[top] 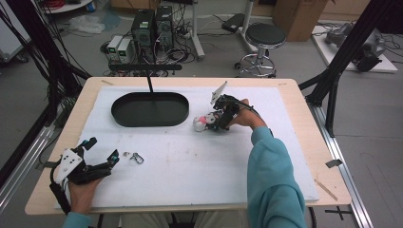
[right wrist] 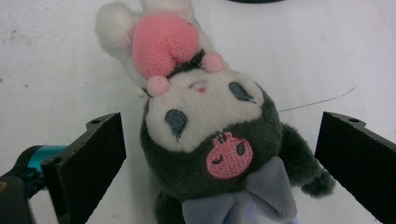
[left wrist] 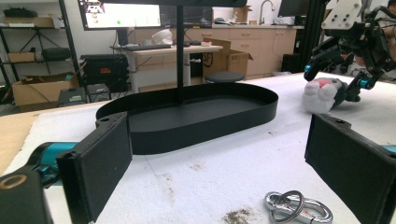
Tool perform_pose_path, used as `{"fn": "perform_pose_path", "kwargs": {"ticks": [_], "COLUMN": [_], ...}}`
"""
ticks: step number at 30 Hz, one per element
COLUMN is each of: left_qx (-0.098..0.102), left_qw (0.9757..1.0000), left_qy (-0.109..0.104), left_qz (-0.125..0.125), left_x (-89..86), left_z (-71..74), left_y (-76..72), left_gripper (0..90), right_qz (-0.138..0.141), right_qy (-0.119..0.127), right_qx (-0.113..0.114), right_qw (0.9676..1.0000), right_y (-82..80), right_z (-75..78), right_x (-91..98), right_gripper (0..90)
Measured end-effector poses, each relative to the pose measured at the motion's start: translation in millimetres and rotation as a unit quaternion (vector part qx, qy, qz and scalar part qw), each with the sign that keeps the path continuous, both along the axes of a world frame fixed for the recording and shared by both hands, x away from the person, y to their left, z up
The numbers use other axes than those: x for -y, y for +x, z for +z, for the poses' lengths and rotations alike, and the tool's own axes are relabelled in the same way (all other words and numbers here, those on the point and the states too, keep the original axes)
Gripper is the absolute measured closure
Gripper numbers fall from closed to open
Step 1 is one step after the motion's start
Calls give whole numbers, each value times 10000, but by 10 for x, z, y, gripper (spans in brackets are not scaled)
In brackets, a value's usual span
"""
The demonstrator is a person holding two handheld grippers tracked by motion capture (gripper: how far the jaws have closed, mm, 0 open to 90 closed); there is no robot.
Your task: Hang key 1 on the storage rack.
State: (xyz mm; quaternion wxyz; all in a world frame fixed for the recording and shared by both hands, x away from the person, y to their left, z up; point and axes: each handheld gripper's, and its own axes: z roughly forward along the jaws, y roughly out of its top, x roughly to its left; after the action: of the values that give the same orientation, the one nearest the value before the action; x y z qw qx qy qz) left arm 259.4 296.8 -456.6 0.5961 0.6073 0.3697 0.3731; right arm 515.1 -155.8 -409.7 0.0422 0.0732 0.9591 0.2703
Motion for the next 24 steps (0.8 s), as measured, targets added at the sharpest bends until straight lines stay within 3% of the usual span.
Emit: {"fn": "perform_pose_path", "kwargs": {"ticks": [12, 15, 16, 18, 24], "left_qx": [-4, -3, 1, -3, -8], "left_qw": [10000, 10000, 10000, 10000, 10000], "left_qy": [1, -3, 0, 0, -6], "left_qz": [-7, -4, -1, -3, 1], "left_x": [-1, 0, 0, 0, -1], "left_z": [0, 0, 0, 0, 1], "left_y": [-1, 0, 0, 0, 0], "left_gripper": [79, 79, 79, 79, 79], "right_qz": [82, 44, 64, 47, -96], "right_qy": [-144, -250, -311, -398, -477], "right_qx": [-49, 18, 50, 128, -60], "right_qw": [9999, 9997, 9995, 9991, 9988], "right_y": [3, 0, 1, -5, -33], "right_z": [-79, -82, -82, -69, -41], "right_x": [-57, -65, -69, -77, -98], "right_gripper": [26, 87, 176, 237, 350]}}
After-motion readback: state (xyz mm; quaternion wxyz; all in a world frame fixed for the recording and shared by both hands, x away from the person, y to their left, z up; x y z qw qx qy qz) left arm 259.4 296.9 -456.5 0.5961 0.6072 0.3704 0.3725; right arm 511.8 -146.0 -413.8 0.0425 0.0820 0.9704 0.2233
